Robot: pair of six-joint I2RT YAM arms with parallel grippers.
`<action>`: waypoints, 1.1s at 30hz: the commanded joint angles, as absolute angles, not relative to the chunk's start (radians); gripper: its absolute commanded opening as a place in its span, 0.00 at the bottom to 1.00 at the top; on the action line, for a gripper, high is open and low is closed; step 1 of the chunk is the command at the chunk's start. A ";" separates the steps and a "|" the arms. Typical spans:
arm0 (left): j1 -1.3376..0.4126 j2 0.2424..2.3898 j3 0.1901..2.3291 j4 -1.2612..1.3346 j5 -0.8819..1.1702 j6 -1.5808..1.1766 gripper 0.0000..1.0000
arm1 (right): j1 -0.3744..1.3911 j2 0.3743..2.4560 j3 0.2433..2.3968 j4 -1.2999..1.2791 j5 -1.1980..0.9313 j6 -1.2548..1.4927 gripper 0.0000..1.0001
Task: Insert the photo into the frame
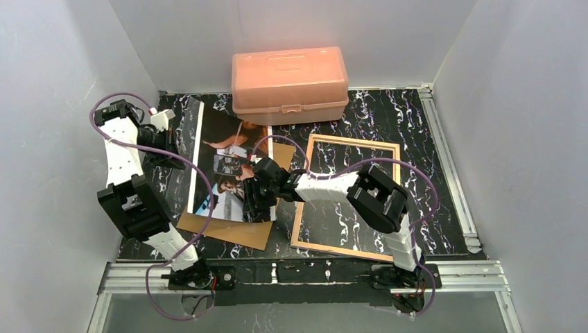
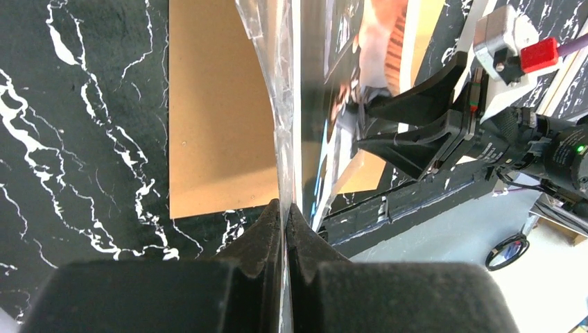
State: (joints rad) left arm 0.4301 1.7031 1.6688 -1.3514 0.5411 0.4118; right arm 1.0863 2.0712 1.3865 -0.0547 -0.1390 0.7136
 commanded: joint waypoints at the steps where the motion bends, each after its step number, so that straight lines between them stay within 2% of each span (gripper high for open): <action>1: 0.440 1.639 1.692 -1.420 0.484 0.440 0.00 | 1.081 2.145 1.318 -0.206 -0.065 0.704 0.60; 13: 0.440 1.641 2.053 -1.580 0.402 0.445 0.00 | 1.082 2.111 1.265 -0.160 -0.097 0.727 0.61; 22: 0.437 1.626 2.419 -1.668 0.494 0.459 0.00 | 1.077 2.000 1.396 -0.123 -0.149 0.692 0.77; 26: 0.437 1.516 2.411 -1.617 0.588 0.487 0.00 | 1.061 1.976 1.434 -0.066 -0.208 0.690 0.82; 29: 0.436 1.414 2.331 -1.555 0.665 0.498 0.00 | 1.021 1.924 1.390 0.097 -0.283 0.719 0.84; 33: 0.437 1.334 2.278 -1.527 0.757 0.493 0.00 | 0.911 1.817 1.202 0.512 -0.414 0.856 0.92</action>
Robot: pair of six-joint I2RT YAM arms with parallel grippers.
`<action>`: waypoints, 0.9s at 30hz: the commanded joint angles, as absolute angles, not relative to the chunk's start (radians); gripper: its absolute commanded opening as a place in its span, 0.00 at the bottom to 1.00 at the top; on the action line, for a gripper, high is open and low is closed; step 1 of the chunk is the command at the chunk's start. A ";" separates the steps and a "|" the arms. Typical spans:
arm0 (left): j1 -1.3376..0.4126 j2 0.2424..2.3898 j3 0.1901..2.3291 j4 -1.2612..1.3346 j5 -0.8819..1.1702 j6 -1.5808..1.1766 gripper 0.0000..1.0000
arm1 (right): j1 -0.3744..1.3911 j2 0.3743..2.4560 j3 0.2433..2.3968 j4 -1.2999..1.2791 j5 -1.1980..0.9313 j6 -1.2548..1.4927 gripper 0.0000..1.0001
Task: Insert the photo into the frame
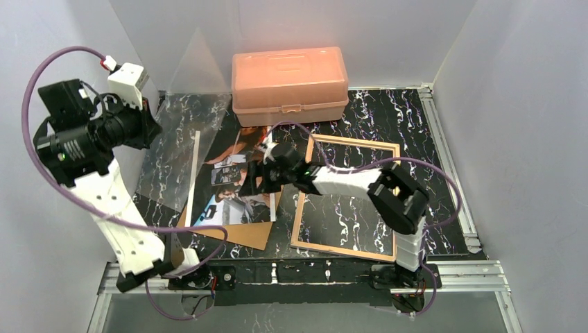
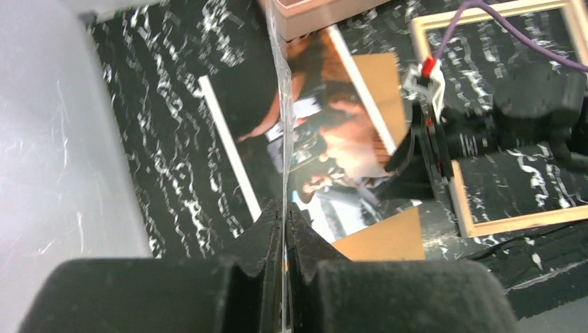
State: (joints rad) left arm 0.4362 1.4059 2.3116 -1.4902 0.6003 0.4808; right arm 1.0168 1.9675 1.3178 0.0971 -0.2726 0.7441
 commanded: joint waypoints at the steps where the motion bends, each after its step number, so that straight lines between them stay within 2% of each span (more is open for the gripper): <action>1: 0.437 1.323 2.273 -1.529 0.784 0.491 0.00 | 0.887 1.797 1.164 0.617 -0.435 0.894 0.94; 3: 0.437 1.301 2.241 -1.528 0.852 0.474 0.00 | 0.855 1.769 1.117 0.767 -0.479 0.945 0.98; 8: 0.437 1.273 2.187 -1.497 0.983 0.420 0.00 | 0.819 1.757 1.044 0.998 -0.545 1.049 0.99; 11: 0.436 1.277 2.177 -1.503 1.030 0.432 0.00 | 0.755 1.720 1.036 1.023 -0.647 1.094 0.99; 13: 0.436 1.278 2.168 -1.504 1.009 0.452 0.00 | 0.718 1.616 1.051 0.841 -0.693 0.954 0.99; 16: 0.436 1.267 2.127 -1.511 0.979 0.521 0.00 | 0.719 1.434 1.209 0.224 -0.609 0.465 0.99; 19: 0.429 1.242 2.067 -1.529 0.975 0.608 0.00 | 0.719 1.358 1.378 -0.094 -0.578 0.179 0.99; 22: 0.398 1.202 2.001 -1.544 0.974 0.706 0.00 | 0.721 1.345 1.532 -0.250 -0.567 0.009 0.99; 27: 0.325 1.104 1.882 -1.595 0.993 0.912 0.00 | 0.737 1.364 1.666 -0.302 -0.640 -0.194 0.99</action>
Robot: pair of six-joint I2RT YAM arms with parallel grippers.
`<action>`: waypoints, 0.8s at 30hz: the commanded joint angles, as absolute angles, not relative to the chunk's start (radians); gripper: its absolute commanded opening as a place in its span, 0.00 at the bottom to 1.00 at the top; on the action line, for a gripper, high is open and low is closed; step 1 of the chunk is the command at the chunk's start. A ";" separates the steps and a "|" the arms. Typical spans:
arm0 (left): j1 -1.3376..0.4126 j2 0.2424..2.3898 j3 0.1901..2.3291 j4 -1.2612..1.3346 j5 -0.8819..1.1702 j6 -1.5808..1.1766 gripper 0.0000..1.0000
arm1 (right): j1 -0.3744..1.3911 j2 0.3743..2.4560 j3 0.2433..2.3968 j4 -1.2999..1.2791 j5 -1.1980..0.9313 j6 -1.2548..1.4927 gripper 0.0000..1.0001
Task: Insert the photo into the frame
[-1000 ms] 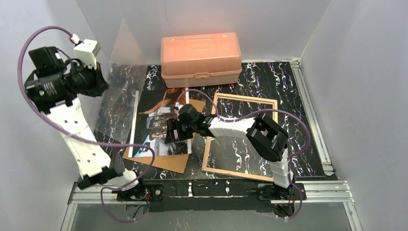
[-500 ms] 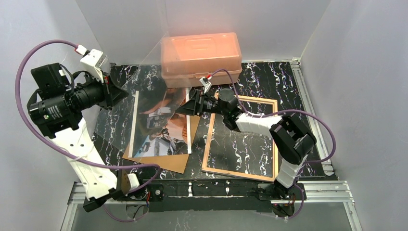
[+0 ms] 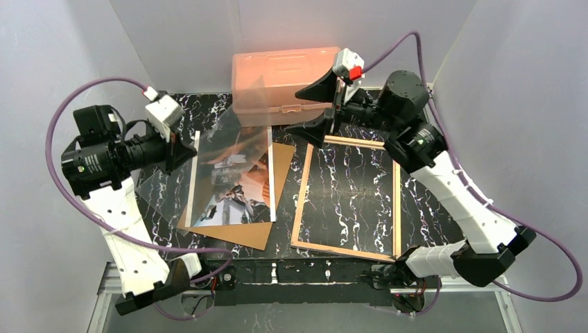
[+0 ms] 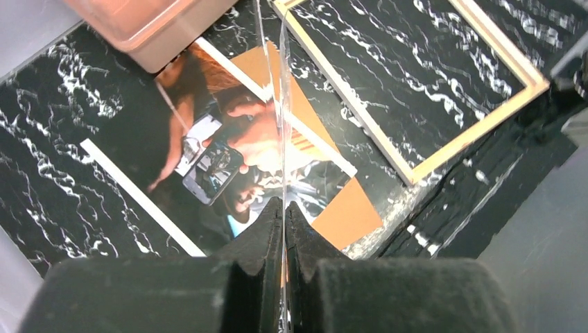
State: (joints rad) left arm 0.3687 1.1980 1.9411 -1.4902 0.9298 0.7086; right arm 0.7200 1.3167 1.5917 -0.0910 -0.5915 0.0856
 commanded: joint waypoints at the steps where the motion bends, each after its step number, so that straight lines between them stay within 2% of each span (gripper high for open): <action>1: 0.318 1.087 1.860 -1.605 0.997 0.959 0.00 | 0.748 1.385 1.710 -0.360 -0.653 -0.232 0.99; 9: 0.312 1.002 1.743 -1.661 1.055 1.244 0.00 | 1.047 1.566 2.066 -0.730 -0.416 -0.528 0.96; 24: 0.311 0.864 1.602 -1.680 1.068 1.554 0.00 | 1.273 1.676 2.131 -0.812 -0.131 -0.610 0.88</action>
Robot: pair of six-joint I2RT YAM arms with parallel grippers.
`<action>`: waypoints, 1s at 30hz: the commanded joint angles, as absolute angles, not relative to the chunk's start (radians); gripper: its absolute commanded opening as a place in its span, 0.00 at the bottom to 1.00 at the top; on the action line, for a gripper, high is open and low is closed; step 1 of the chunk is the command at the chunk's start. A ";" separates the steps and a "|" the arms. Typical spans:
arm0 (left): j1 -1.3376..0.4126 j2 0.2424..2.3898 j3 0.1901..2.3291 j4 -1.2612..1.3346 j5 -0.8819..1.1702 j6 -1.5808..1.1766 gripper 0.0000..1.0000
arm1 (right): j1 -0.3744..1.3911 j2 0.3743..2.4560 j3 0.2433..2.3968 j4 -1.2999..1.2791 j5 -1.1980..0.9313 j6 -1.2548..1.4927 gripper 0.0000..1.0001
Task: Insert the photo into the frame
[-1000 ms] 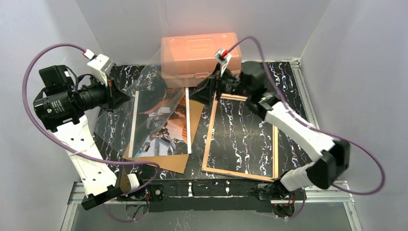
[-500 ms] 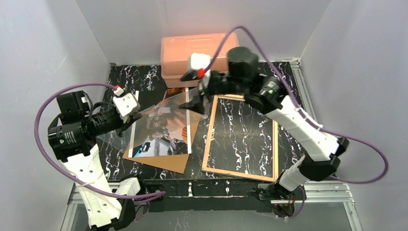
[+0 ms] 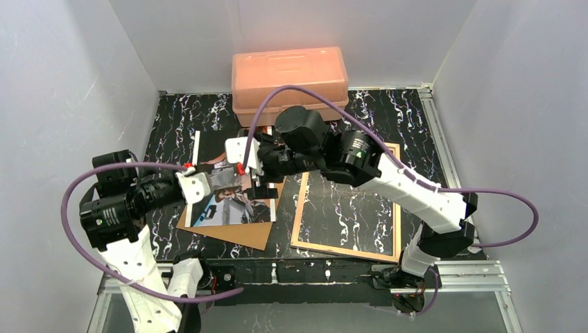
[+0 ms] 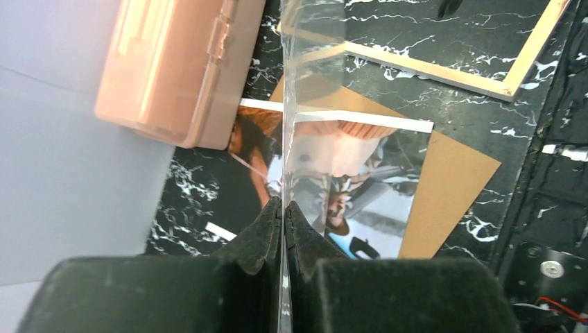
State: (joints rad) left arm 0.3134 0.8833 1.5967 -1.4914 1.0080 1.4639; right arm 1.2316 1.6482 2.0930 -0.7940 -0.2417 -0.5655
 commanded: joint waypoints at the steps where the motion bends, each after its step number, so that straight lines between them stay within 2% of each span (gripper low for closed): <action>1: 0.312 0.863 1.603 -1.679 1.064 1.558 0.00 | 1.277 1.678 2.126 -0.810 -0.127 -0.610 0.88; 13: 0.311 0.773 1.546 -1.681 1.105 1.693 0.00 | 1.279 1.634 1.997 -0.671 -0.076 -0.608 0.74; 18: 0.311 0.755 1.529 -1.681 1.116 1.731 0.00 | 1.279 1.633 1.972 -0.664 -0.079 -0.603 0.62; 23: 0.311 0.756 1.527 -1.680 1.124 1.744 0.00 | 1.279 1.620 1.921 -0.662 -0.067 -0.598 0.38; 28: 0.311 0.750 1.506 -1.655 1.143 1.752 0.00 | 1.279 1.586 1.867 -0.609 -0.062 -0.573 0.04; 30: 0.311 0.738 1.486 -1.585 1.151 1.691 0.00 | 1.279 1.574 1.850 -0.590 -0.061 -0.557 0.01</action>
State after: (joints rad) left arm 0.3119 0.7509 1.5108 -1.4914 1.0660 1.7287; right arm 1.2839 1.6436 1.8778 -0.6521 -0.0696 -0.5922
